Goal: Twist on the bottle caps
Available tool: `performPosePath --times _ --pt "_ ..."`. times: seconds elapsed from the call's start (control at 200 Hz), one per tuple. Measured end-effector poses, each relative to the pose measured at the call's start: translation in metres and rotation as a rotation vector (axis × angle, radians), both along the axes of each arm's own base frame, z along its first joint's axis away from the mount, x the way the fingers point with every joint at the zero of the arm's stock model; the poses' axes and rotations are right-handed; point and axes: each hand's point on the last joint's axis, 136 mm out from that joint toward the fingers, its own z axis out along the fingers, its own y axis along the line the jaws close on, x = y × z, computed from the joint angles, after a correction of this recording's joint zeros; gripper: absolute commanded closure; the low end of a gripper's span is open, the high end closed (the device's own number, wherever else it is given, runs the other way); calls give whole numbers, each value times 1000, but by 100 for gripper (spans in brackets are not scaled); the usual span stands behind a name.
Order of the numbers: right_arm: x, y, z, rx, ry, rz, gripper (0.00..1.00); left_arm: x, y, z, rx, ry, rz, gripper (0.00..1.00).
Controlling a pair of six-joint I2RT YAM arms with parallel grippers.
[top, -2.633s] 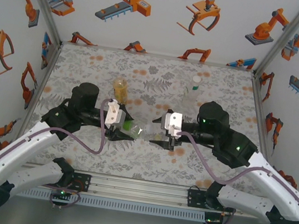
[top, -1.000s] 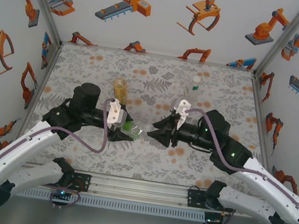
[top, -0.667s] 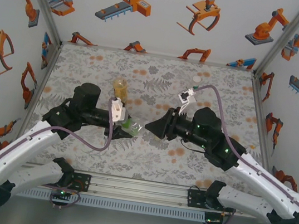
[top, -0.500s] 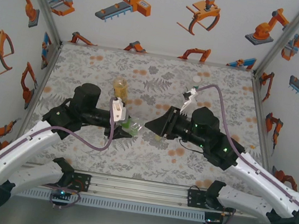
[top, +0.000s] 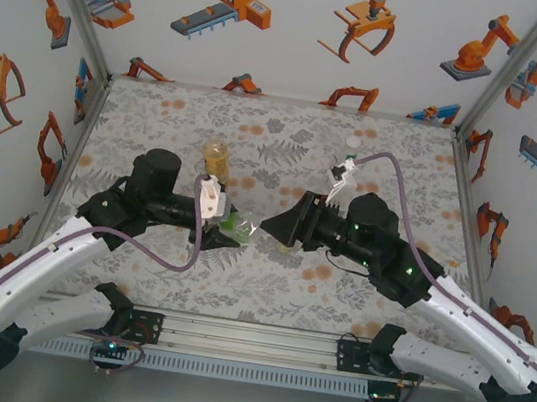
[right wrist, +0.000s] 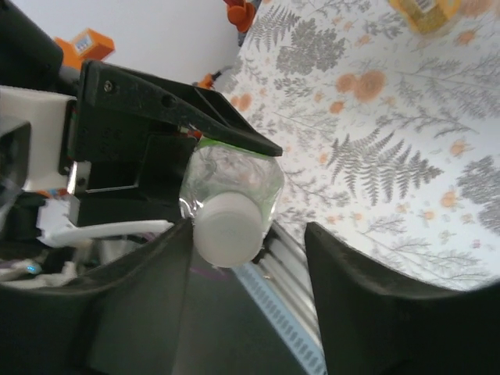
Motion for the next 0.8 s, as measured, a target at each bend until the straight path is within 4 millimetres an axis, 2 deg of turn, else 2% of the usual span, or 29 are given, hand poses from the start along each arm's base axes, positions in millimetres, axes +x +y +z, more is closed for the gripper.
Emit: performPosePath --times 0.08,0.255,0.511,0.661,0.801 --pt "-2 -4 9 -37 -79 20 33 -2 -1 2 -9 -3 -11 100" --pt "-11 -11 31 -120 -322 100 39 -4 -1 4 -17 -1 -24 100" --pt "-44 -6 45 -253 -721 379 42 -7 -2 6 -29 3 -48 100" --pt "-61 -1 41 -316 -917 541 45 -11 -3 6 -35 16 -74 100" --pt "-65 7 33 -355 -1007 639 45 -13 -5 5 -36 29 -92 100"
